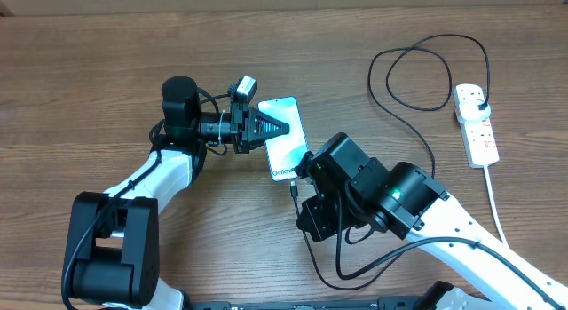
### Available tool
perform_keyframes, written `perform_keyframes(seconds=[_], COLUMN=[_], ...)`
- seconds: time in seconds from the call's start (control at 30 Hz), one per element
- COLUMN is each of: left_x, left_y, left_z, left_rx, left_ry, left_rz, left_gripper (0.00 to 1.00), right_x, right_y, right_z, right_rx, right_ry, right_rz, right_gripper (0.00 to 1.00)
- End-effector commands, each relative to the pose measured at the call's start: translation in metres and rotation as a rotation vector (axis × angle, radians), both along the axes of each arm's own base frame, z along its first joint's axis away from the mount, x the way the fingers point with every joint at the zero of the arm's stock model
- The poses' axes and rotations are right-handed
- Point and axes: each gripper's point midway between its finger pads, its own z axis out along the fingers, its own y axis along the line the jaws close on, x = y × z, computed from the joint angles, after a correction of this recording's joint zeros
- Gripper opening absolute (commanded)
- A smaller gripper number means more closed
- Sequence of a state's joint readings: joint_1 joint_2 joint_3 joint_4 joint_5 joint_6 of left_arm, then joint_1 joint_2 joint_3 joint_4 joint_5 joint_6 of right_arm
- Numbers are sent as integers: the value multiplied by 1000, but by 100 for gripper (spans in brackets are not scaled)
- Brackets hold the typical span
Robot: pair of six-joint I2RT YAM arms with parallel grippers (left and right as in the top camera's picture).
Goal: Plug charger to phone and switch on socket
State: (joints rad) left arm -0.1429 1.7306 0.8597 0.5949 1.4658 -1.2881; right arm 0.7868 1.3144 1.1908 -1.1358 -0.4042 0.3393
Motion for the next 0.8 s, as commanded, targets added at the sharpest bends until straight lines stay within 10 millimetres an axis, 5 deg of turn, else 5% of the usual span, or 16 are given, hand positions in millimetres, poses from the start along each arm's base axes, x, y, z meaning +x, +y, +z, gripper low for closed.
perform_keyframes(seconds=[0.0, 0.77], left_x=[-3, 6], left_y=[-1, -1], left_z=[9, 7], left_rx=[-14, -6], left_ry=[-10, -140], left_rz=[-45, 3], left_gripper=[4, 4], right_x=[1, -3], right_y=[4, 3], right_z=[-4, -5], right_rx=[-2, -7], right_ry=[8, 29], right_rz=[12, 17], right_gripper=[4, 4])
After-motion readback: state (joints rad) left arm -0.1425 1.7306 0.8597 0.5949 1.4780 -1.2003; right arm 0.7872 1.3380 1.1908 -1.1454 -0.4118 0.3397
